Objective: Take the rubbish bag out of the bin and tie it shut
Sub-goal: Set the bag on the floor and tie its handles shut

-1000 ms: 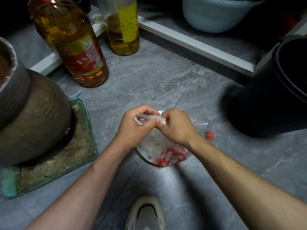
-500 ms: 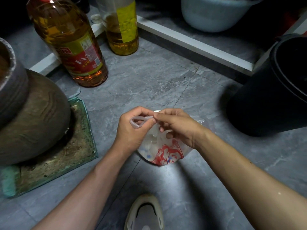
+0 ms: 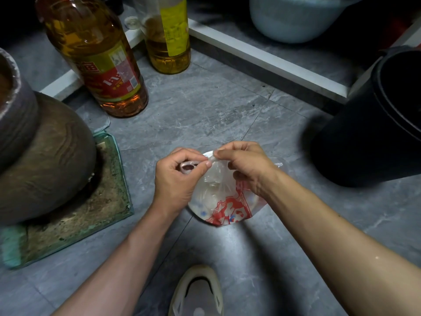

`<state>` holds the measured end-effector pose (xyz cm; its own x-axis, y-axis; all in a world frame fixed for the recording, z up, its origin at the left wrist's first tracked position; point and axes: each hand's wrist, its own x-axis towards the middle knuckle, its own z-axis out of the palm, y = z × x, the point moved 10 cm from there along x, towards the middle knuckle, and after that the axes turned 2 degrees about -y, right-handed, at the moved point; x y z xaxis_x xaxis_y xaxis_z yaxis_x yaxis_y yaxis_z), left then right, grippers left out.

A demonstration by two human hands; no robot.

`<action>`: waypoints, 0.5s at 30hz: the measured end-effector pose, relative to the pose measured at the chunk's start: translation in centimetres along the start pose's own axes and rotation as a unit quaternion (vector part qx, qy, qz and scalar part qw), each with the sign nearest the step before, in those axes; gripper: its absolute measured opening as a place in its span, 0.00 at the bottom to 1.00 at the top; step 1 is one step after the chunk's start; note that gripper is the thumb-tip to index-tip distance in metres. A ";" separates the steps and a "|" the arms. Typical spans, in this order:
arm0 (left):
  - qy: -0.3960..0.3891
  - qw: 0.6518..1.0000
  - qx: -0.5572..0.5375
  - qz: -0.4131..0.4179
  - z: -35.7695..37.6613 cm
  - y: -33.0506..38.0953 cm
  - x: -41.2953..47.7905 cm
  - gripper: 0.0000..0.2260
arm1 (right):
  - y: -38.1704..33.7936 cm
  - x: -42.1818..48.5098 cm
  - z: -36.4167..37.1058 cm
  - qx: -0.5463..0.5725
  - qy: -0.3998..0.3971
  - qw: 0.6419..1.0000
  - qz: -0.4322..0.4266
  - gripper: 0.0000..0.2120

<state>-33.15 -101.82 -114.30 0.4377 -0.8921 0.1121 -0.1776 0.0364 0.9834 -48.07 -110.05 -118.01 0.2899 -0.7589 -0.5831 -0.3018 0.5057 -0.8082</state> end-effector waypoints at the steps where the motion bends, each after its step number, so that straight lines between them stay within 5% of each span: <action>1: 0.002 1.000 0.007 0.005 -0.2 0.0 0.0 0.05 | -0.1 0.1 -0.2 -0.008 0.008 1.000 -0.004 0.09; 8: -0.042 0.995 0.013 -0.091 0.6 -2.4 -0.8 0.07 | -0.2 0.7 -0.6 -0.029 0.052 0.998 -0.027 0.09; 15: -0.103 0.990 -0.001 -0.099 1.7 -2.4 -2.4 0.05 | 0.1 1.2 -1.1 -0.037 0.065 0.997 -0.002 0.04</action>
<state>-35.27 -100.55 -117.14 0.2746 -0.9548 -0.1136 -0.1055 -0.1474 0.9834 -48.76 -111.38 -118.76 0.1734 -0.8100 -0.5602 -0.3684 0.4742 -0.7996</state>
